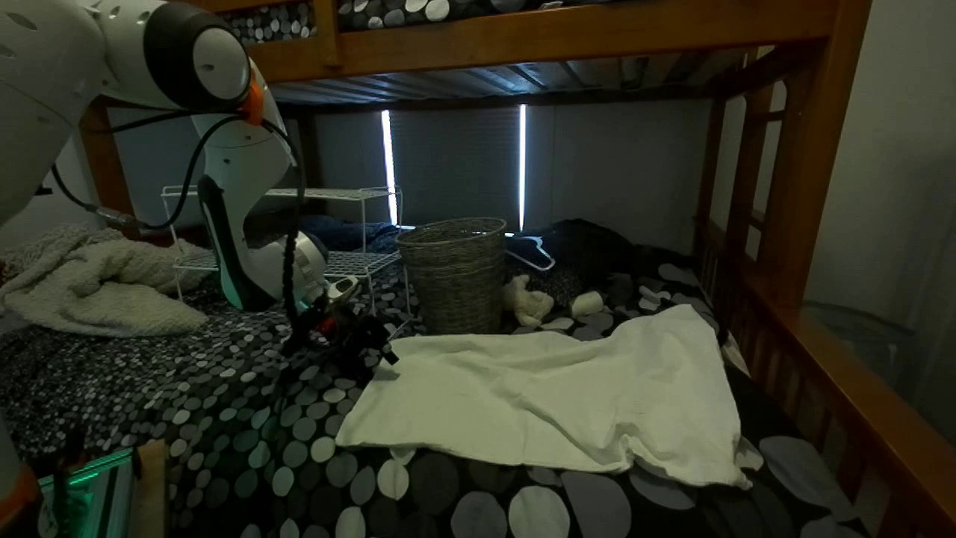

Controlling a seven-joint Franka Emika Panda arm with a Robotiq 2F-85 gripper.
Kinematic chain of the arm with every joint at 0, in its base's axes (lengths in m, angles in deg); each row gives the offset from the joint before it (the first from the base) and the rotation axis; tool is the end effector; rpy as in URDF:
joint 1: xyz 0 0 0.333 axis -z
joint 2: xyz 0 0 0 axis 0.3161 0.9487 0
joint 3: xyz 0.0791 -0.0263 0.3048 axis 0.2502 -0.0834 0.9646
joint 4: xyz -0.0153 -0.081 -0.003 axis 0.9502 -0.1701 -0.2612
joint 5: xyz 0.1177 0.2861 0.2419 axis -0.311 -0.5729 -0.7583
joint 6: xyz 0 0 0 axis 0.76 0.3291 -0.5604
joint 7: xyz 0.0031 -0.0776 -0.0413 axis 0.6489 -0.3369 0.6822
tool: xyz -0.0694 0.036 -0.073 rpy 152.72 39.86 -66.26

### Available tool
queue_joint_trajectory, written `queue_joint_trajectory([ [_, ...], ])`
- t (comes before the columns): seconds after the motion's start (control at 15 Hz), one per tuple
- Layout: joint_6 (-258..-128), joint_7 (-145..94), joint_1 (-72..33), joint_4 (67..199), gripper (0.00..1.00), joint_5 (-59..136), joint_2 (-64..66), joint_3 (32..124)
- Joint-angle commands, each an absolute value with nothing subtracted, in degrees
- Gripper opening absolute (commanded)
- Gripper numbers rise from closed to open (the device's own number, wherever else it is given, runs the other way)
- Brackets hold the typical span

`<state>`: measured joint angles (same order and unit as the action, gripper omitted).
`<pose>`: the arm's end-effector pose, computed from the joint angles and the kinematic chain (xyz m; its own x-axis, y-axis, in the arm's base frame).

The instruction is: Fold the towel three times

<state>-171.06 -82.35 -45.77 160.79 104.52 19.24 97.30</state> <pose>0.4154 0.3126 0.1150 0.8463 0.5317 -0.0334 0.3508 -0.5089 0.7861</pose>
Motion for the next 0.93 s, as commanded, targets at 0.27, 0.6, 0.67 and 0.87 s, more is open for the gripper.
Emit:
queue_joint_trajectory([
  [0.27, -166.8, -84.4, -46.0, 160.2, 0.21, 104.8, 20.4, 97.8],
  [0.6, -167.2, -81.6, -45.5, 162.5, 0.0, 103.8, 16.7, 99.4],
  [0.67, -167.8, -80.7, -45.2, 162.9, 0.0, 103.7, 15.7, 99.9],
  [0.87, -170.6, -77.5, -44.1, 165.9, 0.0, 103.0, 10.9, 101.5],
])
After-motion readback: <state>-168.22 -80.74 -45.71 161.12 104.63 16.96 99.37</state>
